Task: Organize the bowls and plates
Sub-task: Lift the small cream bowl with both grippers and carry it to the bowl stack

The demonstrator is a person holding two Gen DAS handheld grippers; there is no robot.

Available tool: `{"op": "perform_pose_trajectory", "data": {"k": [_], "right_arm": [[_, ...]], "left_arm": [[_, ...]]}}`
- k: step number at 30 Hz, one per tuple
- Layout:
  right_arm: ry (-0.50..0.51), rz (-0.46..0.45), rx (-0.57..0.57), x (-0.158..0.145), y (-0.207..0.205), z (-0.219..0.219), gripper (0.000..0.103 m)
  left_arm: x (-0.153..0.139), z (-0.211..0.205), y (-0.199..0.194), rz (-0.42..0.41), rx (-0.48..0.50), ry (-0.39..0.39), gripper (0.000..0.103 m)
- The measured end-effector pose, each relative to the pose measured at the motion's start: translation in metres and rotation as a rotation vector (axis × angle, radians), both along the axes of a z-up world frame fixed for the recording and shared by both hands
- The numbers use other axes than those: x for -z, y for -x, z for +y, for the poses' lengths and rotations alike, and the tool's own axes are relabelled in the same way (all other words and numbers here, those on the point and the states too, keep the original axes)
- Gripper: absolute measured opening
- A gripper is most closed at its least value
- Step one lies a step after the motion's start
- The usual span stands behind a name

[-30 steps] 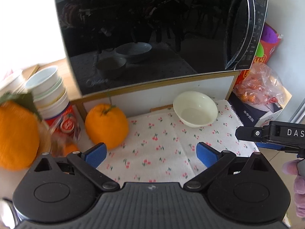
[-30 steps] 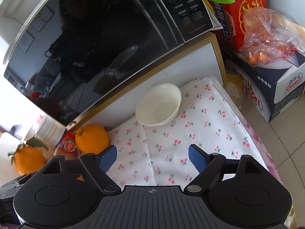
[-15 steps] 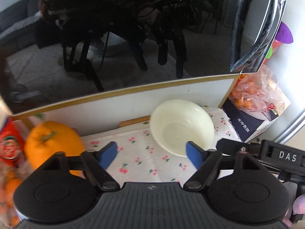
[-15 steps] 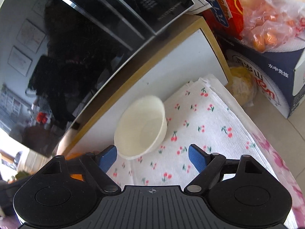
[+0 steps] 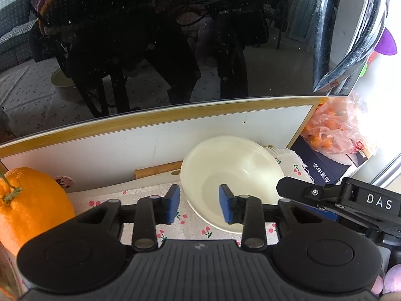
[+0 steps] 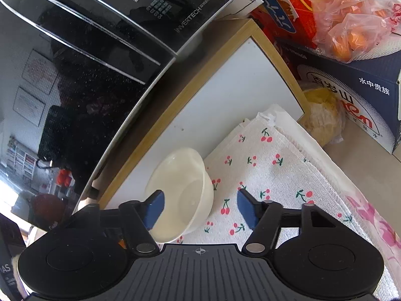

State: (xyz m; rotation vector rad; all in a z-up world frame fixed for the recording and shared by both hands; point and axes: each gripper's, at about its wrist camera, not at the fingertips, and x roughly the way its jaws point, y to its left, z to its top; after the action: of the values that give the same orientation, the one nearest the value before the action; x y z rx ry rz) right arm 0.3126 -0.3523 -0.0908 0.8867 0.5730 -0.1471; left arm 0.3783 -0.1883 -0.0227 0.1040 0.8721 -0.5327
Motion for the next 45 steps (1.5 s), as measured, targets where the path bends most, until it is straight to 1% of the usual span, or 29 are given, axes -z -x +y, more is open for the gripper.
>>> {"op": "perform_pose_trajectory", "data": {"k": [1, 2, 4, 5, 7, 8, 10, 12, 14, 23, 27, 32, 38, 41, 45], "right_arm": [[-0.001, -0.001, 0.003, 0.000, 0.000, -0.001, 0.054], [-0.001, -0.002, 0.004, 0.001, -0.001, 0.000, 0.052], [0.002, -0.001, 0.005, 0.002, -0.002, 0.000, 0.044], [0.005, 0.000, 0.004, 0.003, -0.003, 0.001, 0.042], [0.010, 0.003, 0.001, 0.004, -0.004, 0.002, 0.035], [0.011, 0.005, 0.000, 0.003, -0.005, 0.002, 0.034], [0.020, 0.006, -0.003, 0.003, -0.006, 0.004, 0.026], [0.031, 0.004, -0.011, 0.002, -0.007, 0.007, 0.023], [0.039, 0.003, -0.019, 0.001, -0.008, 0.009, 0.018], [0.059, 0.003, -0.016, -0.006, -0.006, 0.012, 0.017], [0.067, -0.012, -0.019, -0.014, 0.000, 0.016, 0.017], [0.088, -0.019, -0.030, -0.025, 0.010, 0.024, 0.017], [0.074, -0.033, -0.030, -0.042, 0.027, 0.032, 0.017], [0.072, -0.036, -0.029, -0.054, 0.036, 0.036, 0.017], [0.092, -0.043, -0.040, -0.072, 0.049, 0.046, 0.017]], "left_arm": [[0.000, 0.001, -0.001, 0.001, -0.002, -0.001, 0.025], [-0.001, 0.002, 0.000, -0.003, -0.004, -0.005, 0.024], [-0.001, 0.000, 0.000, -0.010, -0.003, -0.014, 0.021], [-0.003, 0.002, -0.001, -0.013, -0.003, -0.018, 0.019], [-0.003, 0.002, -0.001, -0.015, -0.003, -0.020, 0.017], [-0.002, 0.003, -0.001, -0.016, -0.005, -0.021, 0.016], [-0.002, 0.004, -0.001, -0.017, -0.005, -0.021, 0.014], [-0.002, 0.005, -0.001, -0.018, 0.000, -0.024, 0.011], [-0.002, 0.006, 0.000, -0.021, 0.004, -0.029, 0.010], [-0.003, 0.001, 0.004, -0.027, 0.011, -0.041, 0.010], [-0.009, 0.001, 0.008, -0.030, 0.007, -0.045, 0.010], [-0.020, 0.005, 0.017, -0.033, 0.003, -0.045, 0.010], [-0.042, 0.014, 0.037, -0.039, 0.001, -0.033, 0.010], [-0.054, 0.020, 0.050, -0.049, -0.001, -0.031, 0.010], [-0.067, 0.027, 0.064, -0.054, -0.008, -0.024, 0.010]]}}
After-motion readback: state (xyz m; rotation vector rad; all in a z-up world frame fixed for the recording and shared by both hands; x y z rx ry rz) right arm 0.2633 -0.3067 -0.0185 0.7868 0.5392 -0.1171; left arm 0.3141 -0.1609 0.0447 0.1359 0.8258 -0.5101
